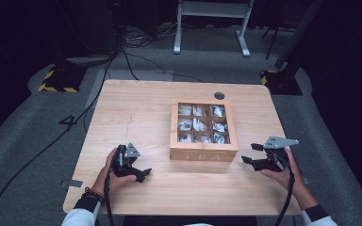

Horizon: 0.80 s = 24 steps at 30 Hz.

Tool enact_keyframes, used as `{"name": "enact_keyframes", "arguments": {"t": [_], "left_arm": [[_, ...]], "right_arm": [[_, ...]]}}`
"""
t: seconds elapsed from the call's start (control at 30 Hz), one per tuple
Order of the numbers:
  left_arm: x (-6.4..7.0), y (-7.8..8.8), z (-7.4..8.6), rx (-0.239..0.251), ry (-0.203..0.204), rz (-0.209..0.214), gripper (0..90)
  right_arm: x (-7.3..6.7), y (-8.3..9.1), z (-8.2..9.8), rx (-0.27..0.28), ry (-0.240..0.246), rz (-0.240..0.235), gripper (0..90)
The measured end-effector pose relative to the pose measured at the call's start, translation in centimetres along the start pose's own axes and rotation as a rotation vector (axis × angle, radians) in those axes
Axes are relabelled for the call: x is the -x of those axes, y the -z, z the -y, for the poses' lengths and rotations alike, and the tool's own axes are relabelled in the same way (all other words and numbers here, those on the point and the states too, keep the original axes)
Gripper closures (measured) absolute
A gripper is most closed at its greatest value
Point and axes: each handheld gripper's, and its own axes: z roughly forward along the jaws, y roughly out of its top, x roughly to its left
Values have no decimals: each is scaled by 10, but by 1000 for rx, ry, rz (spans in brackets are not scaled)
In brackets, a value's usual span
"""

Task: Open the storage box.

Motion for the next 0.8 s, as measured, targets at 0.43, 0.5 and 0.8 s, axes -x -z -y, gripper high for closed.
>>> {"name": "enact_keyframes", "arguments": {"t": [0.43,0.5,0.8], "left_arm": [[0,0,0,0,0,0,1],[0,0,0,1,0,0,2],[0,0,0,1,0,0,1]], "right_arm": [[-12,-19,-24,-6,28,-26,337],[-13,-24,-27,-10,32,-26,339],[-19,-32,-33,-7,44,-39,329]]}}
